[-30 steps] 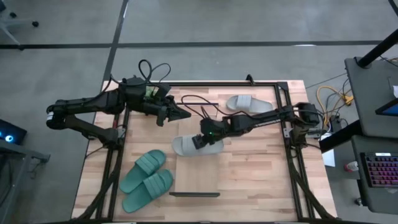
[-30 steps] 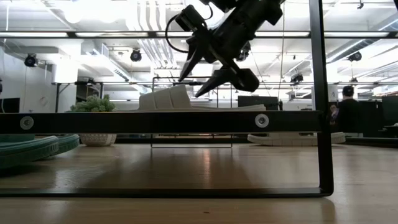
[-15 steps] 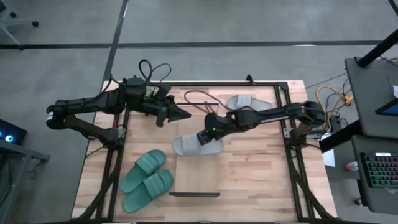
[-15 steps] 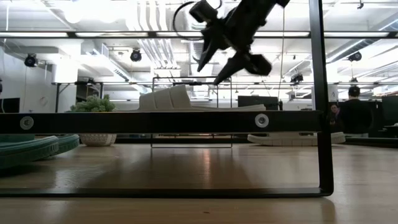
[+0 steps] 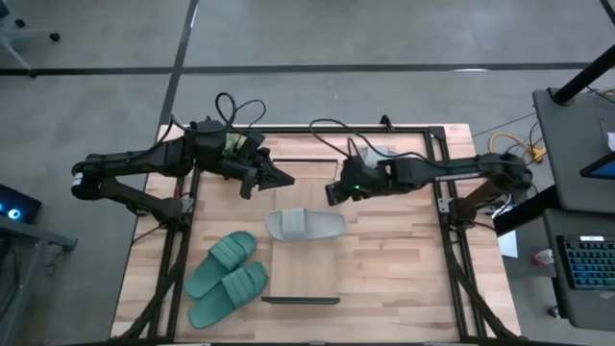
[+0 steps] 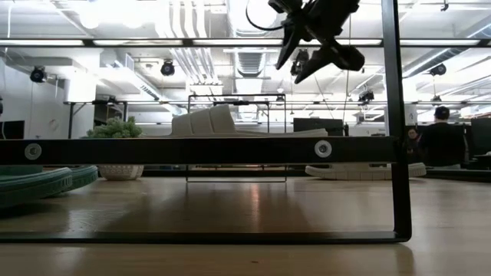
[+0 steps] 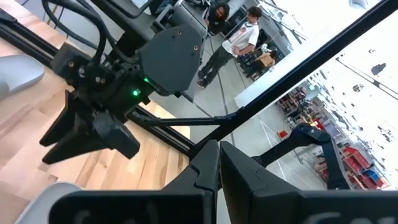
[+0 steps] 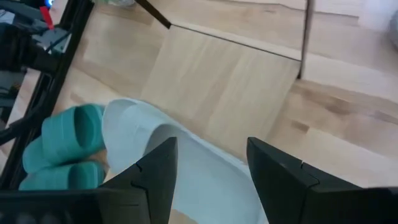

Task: Pick and place slides into the shelf
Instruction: Put the gray slipper on the shelf and align it with the gray slipper

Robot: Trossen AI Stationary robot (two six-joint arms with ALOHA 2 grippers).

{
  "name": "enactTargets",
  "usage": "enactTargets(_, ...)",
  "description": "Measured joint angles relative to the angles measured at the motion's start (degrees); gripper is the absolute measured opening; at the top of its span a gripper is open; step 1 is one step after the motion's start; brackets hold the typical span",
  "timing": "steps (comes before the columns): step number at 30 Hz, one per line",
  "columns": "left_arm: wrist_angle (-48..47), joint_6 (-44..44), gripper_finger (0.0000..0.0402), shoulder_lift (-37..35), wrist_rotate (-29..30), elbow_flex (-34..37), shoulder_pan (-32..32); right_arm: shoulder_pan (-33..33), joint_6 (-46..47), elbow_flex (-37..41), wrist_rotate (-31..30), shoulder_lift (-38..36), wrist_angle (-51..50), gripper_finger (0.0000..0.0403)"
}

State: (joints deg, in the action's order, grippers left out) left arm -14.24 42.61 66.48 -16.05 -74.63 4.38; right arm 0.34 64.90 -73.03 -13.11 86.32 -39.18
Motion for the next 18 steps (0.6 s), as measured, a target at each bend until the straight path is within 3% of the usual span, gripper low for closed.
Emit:
enactTargets(6, 0.0, 0.09, 0.0, 0.0, 0.0, 0.0, 0.0, -1.47, -0.89, 2.5, 0.38, -2.09, 0.0, 0.0185)
enactTargets(18, 0.13, 0.11, 0.0, 0.2, -0.01, 0.0, 0.0, -9.26, -8.36, 11.78, 7.53, -8.95, 4.84, 0.0185)
